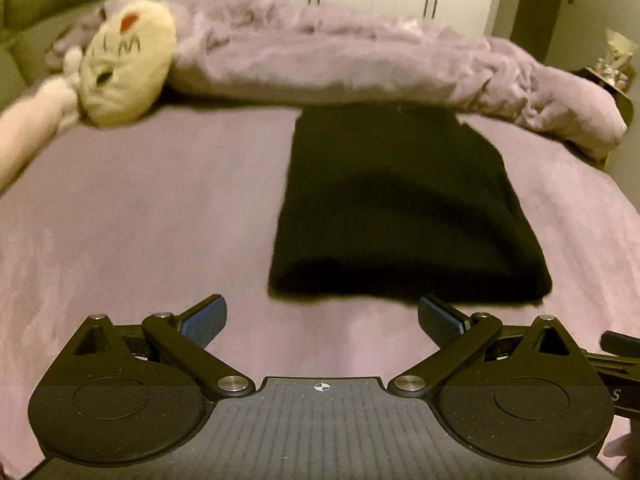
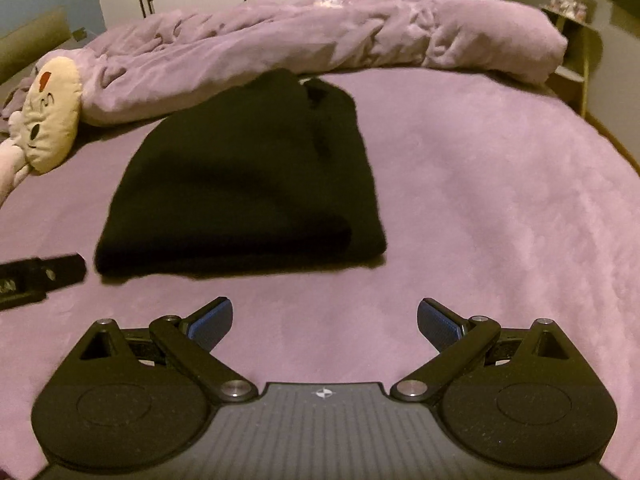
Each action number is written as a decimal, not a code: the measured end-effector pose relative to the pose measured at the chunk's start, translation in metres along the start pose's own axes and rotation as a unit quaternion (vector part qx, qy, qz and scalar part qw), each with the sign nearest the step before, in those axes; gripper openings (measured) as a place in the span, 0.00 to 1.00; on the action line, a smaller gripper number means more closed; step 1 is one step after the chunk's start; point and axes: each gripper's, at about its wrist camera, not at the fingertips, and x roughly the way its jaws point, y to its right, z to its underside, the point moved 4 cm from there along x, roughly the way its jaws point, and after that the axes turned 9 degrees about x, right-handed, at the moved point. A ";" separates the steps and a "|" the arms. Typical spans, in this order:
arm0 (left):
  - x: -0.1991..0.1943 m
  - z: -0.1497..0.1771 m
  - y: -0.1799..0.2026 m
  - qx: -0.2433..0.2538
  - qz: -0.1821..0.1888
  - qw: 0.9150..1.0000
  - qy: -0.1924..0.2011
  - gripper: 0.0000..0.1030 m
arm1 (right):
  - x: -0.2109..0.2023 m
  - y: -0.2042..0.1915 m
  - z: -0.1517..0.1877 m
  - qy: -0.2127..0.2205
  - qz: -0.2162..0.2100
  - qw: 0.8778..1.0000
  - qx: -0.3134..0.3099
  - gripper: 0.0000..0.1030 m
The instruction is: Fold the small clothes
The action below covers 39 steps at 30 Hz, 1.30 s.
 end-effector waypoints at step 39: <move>-0.006 0.006 0.014 0.050 -0.036 0.995 -0.076 1.00 | -0.005 -0.030 0.005 -0.075 0.031 0.995 -0.054 0.96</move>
